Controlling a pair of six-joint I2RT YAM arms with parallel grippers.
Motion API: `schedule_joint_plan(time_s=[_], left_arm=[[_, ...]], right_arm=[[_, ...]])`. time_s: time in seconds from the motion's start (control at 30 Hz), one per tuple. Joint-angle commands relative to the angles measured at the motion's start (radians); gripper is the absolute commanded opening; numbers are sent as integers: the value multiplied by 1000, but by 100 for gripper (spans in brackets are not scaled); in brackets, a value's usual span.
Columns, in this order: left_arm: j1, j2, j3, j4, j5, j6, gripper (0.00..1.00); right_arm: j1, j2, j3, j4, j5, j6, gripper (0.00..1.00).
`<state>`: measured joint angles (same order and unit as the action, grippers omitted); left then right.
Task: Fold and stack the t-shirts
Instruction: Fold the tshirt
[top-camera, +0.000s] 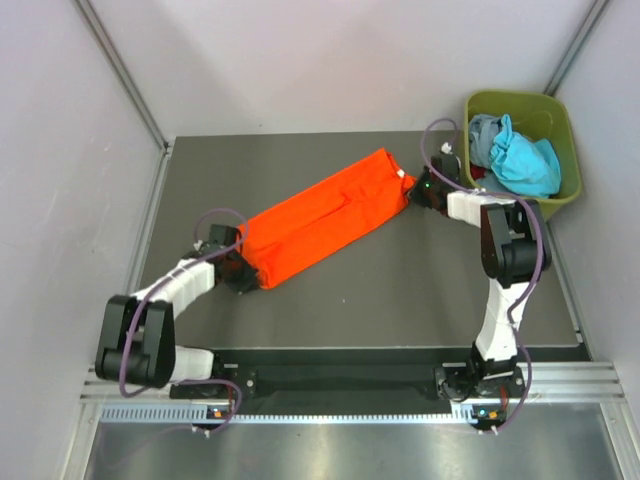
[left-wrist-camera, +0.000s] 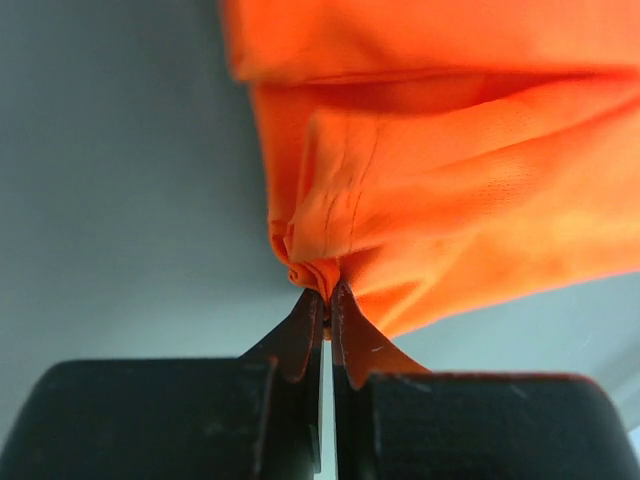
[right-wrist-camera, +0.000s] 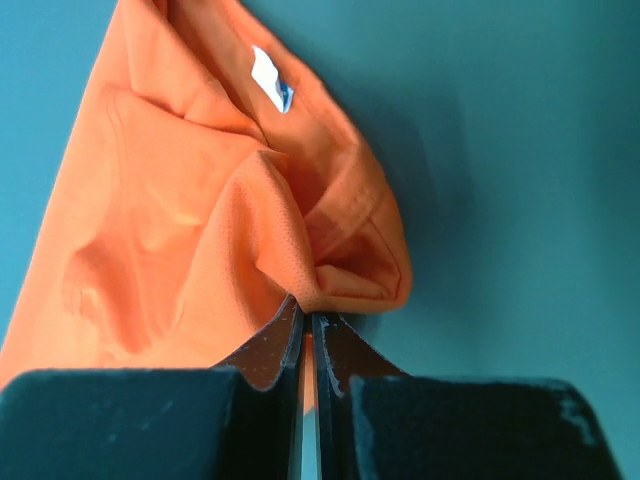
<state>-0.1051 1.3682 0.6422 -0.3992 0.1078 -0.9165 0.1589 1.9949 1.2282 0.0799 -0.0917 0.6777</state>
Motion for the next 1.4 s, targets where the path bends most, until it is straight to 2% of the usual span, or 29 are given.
schedule_joint_plan(time_s=[0.0,0.13,0.2,0.43,0.63,0.83,0.97,1.2,1.37], left_arm=[[-119,-96,-78,-56,-45,-119,0],[-272,-222,-160,-49,-65,-241,0],[-313,-262,-185,-40,-71,-272,0],[-528,-267,-214,75,-96,-441,0],[-640,-75,-138,209,-69,-530,0],[-688,158,34,373,-28,-561,0],[-734,317,157,391,-19,-570,0],[-786,433,234,493,3,-610,0],[-803,465,260,501,27,-593,0]], right_arm=[[22,59,144,11,-6,-82,1],[37,175,279,8,-25,-93,1],[42,215,348,23,-32,-75,0],[64,381,527,70,-71,-41,0],[67,491,671,107,-91,11,0],[67,587,829,100,-117,29,0],[68,642,918,101,-131,13,0],[64,708,1011,107,-117,26,3],[47,734,1057,100,-123,43,11]])
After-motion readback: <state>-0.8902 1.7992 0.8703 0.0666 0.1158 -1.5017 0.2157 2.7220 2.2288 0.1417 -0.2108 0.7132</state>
